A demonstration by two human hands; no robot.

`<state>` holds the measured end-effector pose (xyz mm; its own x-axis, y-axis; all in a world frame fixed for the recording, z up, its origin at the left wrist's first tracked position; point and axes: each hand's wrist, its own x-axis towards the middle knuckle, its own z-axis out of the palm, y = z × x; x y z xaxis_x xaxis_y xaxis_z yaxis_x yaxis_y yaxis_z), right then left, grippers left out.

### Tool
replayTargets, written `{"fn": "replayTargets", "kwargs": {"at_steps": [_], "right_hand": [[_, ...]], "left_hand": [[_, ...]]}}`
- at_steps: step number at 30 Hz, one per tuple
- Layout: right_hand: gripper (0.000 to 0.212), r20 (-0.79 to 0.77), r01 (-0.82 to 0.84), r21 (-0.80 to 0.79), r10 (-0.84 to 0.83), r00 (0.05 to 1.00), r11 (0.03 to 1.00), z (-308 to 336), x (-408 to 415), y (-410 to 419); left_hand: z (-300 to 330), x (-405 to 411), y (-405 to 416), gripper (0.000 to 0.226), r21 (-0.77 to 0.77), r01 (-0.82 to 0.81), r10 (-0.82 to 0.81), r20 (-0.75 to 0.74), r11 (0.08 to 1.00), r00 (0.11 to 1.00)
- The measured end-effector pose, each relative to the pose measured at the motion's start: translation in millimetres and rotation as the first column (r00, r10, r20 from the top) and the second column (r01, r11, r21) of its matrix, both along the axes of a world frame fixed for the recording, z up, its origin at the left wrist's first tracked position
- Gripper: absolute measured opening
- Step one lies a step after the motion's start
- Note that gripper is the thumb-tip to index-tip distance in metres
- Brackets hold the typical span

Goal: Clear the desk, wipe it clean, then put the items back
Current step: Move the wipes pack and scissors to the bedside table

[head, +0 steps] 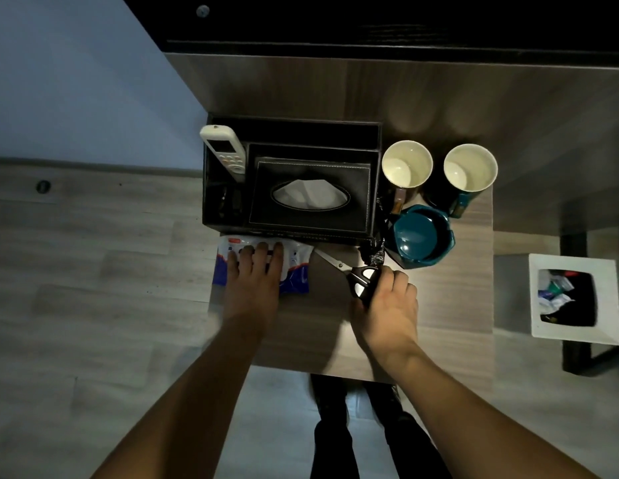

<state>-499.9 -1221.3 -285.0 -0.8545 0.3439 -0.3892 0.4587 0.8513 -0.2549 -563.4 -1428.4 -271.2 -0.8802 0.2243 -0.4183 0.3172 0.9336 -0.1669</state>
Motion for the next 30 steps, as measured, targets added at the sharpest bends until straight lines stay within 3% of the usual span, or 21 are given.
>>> {"fn": "replayTargets", "kwargs": {"at_steps": [6,10,16,18,24,30], "right_hand": [[0.068,-0.049,0.026,-0.086,-0.031,0.998,0.996,12.1,3.9,0.2],[0.047,-0.158,0.007,-0.228,-0.044,0.986,0.974,66.5,2.3,6.9],[0.068,-0.167,-0.125,-0.271,0.081,0.983,0.955,197.2,5.5,25.0],[0.067,-0.211,-0.113,-0.263,0.058,0.976,0.958,229.3,9.6,32.2],[0.060,-0.339,0.013,-0.207,-0.084,0.937,0.978,320.2,50.8,68.2],[0.058,-0.379,0.291,-0.165,-0.333,0.864,0.942,359.6,123.8,134.0]], "left_hand": [[16.5,7.2,5.3,0.091,0.016,-0.008,0.008,0.013,1.000,1.000],[71.8,22.2,12.8,0.073,0.045,0.116,-0.117,0.006,0.992,0.993],[190.0,40.3,32.5,0.048,0.258,0.139,-0.068,-0.266,0.956,0.961],[218.9,45.1,46.2,0.050,0.300,0.139,-0.043,-0.306,0.944,0.951],[287.9,50.5,89.9,0.050,0.359,0.297,-0.138,-0.407,0.885,0.903],[324.0,54.0,183.5,0.042,0.385,0.587,-0.376,-0.497,0.712,0.782]]}}
